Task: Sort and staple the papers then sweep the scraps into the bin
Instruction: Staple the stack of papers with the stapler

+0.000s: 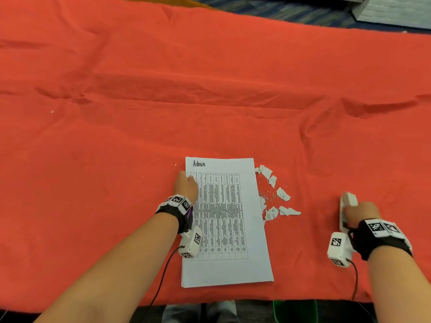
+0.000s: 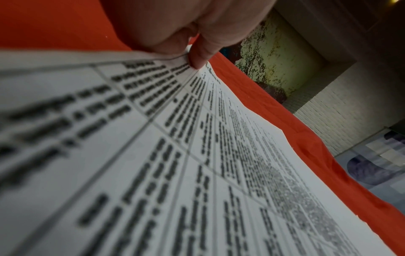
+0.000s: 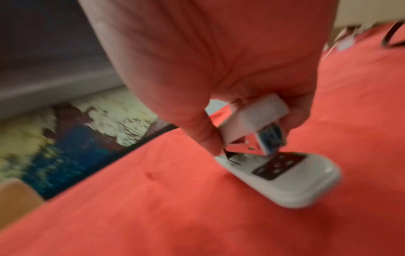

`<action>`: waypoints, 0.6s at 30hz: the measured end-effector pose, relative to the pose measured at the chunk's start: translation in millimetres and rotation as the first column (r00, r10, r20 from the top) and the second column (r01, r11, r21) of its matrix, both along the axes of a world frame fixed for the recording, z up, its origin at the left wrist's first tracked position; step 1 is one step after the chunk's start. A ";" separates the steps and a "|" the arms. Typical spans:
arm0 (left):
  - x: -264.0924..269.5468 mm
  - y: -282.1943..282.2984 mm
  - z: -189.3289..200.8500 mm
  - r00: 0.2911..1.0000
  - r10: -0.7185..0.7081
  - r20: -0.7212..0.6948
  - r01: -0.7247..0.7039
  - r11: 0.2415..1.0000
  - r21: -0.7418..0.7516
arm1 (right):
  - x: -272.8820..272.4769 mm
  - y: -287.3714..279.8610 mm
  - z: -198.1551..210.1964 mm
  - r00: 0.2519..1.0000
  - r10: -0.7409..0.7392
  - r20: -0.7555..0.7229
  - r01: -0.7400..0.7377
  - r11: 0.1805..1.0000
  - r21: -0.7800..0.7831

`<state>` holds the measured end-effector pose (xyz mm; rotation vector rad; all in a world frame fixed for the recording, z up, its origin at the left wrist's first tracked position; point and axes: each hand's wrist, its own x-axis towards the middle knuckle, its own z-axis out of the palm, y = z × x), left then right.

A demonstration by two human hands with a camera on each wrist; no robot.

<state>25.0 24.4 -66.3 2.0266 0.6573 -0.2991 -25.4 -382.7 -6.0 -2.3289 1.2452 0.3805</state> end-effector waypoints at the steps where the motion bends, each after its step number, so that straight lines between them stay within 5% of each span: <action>1: -0.8 0.0 0.5 1.000 0.000 0.006 0.000 1.000 -0.002 | 11.7 14.9 9.3 0.997 0.036 0.063 -0.038 0.999 0.038; 5: -2.9 2.3 0.1 1.000 -0.006 0.026 0.007 0.999 -0.042 | 65.2 87.4 39.0 0.921 0.121 0.370 -0.240 0.925 0.294; 9: -4.2 5.0 -2.4 0.999 0.002 0.043 0.001 0.997 -0.080 | 120.1 176.9 38.9 0.857 -0.060 0.511 -0.307 0.738 0.601; 14: -6.7 4.8 -3.5 0.994 0.012 0.109 0.002 0.992 -0.126 | 146.1 273.7 20.3 0.856 0.021 0.516 -0.424 0.598 0.680; 18: -6.9 4.7 -7.7 0.987 0.037 0.155 -0.013 0.988 -0.155 | 147.2 316.8 3.5 0.843 0.117 0.525 -0.480 0.604 0.636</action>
